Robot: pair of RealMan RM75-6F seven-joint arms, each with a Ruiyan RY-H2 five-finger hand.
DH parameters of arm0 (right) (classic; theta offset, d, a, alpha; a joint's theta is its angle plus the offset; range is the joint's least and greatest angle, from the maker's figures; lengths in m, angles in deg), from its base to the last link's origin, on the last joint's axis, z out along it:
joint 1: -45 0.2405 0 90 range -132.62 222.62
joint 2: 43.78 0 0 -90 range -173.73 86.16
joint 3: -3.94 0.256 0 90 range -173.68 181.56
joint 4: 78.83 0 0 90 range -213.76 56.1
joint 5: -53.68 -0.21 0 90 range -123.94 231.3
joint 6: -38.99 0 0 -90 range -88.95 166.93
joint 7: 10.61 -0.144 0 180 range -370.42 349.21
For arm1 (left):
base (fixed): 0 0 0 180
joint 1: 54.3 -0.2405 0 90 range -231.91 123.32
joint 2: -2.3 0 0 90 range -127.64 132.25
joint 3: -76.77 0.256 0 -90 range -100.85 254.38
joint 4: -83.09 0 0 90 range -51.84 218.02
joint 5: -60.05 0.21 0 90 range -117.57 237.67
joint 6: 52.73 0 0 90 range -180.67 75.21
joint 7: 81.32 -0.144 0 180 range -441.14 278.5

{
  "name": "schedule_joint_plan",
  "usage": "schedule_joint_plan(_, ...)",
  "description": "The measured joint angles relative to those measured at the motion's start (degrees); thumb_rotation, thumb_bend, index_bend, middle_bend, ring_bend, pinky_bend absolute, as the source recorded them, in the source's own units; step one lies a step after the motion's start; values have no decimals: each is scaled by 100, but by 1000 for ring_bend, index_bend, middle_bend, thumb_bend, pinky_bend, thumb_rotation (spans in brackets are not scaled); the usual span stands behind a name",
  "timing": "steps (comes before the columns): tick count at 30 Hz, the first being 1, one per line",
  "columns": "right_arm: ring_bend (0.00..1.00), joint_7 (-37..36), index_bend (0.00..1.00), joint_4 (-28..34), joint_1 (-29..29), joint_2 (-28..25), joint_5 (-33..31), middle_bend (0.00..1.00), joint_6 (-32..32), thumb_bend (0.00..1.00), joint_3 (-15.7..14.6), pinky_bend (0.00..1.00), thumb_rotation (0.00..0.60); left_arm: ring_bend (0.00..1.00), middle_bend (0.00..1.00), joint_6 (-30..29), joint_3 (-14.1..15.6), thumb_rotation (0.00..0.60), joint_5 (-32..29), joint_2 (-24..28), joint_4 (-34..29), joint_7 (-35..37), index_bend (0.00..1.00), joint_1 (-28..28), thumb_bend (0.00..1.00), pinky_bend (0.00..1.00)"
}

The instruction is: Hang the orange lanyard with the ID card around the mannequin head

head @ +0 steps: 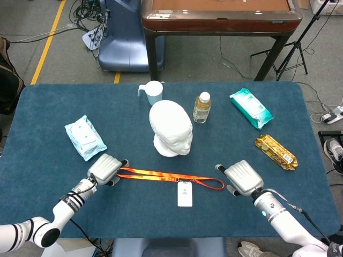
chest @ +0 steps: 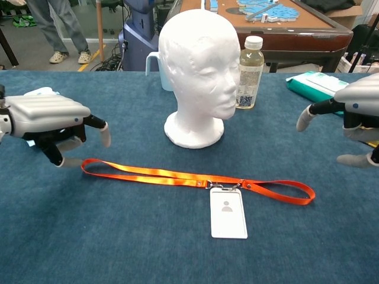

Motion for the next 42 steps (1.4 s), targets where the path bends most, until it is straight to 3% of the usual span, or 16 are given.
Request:
schedule_joint_plan(14, 1000, 111, 248, 46, -101, -80, -140, 943, -128, 341, 150, 1000, 600, 918, 972, 66, -248, 600, -222, -576, 518, -335, 374, 62, 292, 869)
schedule_joint_plan(42, 1000, 14, 248, -21, -275, -176, -210, 944, -351, 341, 256, 1000, 600, 923, 978, 340, -369, 600, 11, -1442, 1805, -59, 377, 48, 292, 871)
